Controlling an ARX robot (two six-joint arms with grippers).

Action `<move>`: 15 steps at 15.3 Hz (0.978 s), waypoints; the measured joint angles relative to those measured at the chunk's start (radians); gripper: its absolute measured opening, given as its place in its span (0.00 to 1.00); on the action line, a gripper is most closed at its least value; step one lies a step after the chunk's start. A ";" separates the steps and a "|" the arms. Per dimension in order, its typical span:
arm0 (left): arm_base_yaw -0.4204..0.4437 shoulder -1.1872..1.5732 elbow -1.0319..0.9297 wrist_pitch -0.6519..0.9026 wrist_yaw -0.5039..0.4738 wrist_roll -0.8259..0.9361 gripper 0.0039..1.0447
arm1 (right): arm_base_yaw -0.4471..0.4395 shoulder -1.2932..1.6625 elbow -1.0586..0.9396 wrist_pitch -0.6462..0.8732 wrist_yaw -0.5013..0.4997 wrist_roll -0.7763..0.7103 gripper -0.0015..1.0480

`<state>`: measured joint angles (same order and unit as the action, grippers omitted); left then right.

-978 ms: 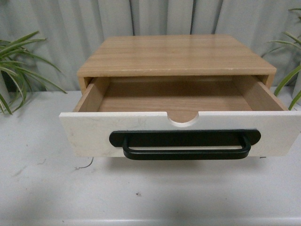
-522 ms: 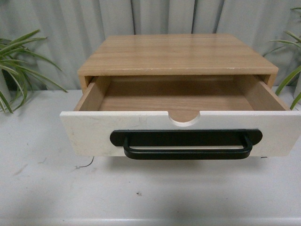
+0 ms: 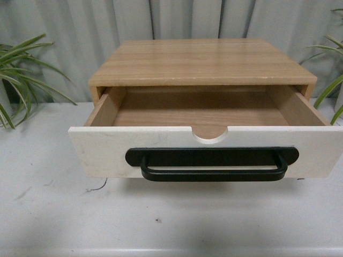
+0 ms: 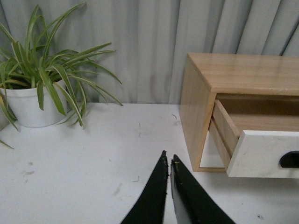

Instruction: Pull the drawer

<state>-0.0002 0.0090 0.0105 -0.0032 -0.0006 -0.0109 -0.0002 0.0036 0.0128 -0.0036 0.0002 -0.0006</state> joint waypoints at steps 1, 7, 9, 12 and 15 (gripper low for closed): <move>0.000 0.000 0.000 0.000 0.000 0.000 0.17 | 0.000 0.000 0.000 0.000 0.000 0.000 0.14; 0.000 0.000 0.000 0.000 0.000 0.000 0.84 | 0.000 0.000 0.000 0.000 0.000 0.000 0.84; 0.000 0.000 0.000 0.000 0.000 0.001 0.93 | 0.000 0.000 0.000 0.000 0.000 0.000 0.93; 0.000 0.000 0.000 0.000 0.000 0.001 0.94 | 0.000 0.000 0.000 0.000 0.000 0.000 0.94; 0.000 0.000 0.000 0.000 0.000 0.001 0.94 | 0.000 0.000 0.000 0.000 0.000 0.000 0.94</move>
<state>-0.0002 0.0090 0.0105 -0.0036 -0.0006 -0.0101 -0.0002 0.0036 0.0128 -0.0036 0.0002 -0.0002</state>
